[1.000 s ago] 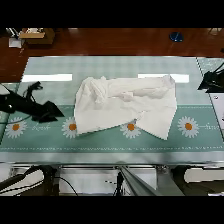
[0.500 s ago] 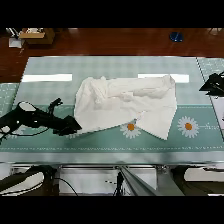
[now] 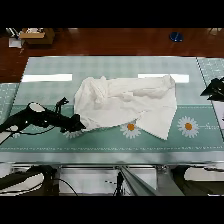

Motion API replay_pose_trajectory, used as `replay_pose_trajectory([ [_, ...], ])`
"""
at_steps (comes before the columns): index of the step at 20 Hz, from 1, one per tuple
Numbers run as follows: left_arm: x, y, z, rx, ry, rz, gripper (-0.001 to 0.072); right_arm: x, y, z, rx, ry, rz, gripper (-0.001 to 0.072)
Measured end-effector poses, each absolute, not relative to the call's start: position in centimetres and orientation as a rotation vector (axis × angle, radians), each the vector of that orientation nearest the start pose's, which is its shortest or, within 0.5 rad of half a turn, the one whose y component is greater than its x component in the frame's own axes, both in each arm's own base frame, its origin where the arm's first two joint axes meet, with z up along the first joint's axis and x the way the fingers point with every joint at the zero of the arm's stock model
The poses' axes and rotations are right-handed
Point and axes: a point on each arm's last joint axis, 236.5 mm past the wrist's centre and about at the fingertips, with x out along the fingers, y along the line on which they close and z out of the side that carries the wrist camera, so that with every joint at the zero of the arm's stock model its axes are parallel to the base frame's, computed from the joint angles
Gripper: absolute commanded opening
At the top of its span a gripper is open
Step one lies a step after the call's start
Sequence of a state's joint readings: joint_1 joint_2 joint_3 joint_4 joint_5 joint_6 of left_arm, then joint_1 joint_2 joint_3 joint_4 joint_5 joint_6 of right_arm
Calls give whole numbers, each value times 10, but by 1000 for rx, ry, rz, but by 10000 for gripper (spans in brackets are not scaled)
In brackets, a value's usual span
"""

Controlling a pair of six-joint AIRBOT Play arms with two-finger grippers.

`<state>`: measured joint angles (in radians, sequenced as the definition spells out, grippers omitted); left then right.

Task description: Fold the shirts.

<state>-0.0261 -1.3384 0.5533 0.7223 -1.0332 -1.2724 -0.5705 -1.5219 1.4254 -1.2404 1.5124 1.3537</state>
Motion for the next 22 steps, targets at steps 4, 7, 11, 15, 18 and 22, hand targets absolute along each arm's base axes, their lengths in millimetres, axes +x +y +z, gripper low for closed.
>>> replay_pose_trajectory([
  [4, 232, -159, -120, -708, 1636, -386, 23, 344, -113, -28, 704, 1430, 34, 493],
  [7, 232, -158, -120, -698, 1634, -396, 23, 347, -90, -51, 839, 1375, 74, 492],
  [11, 231, -158, -120, -689, 1633, -406, 23, 355, -71, -70, 929, 1303, 86, 491],
  [15, 230, -159, -120, -684, 1636, -413, 24, 363, -54, -87, 898, 1300, 88, 473],
  [18, 229, -159, -119, -678, 1639, -419, 23, 370, -30, -99, 902, 1329, 109, 312],
  [22, 235, -157, -115, -654, 1621, -444, 21, 373, -7, -110, 871, 1369, 133, 25],
])
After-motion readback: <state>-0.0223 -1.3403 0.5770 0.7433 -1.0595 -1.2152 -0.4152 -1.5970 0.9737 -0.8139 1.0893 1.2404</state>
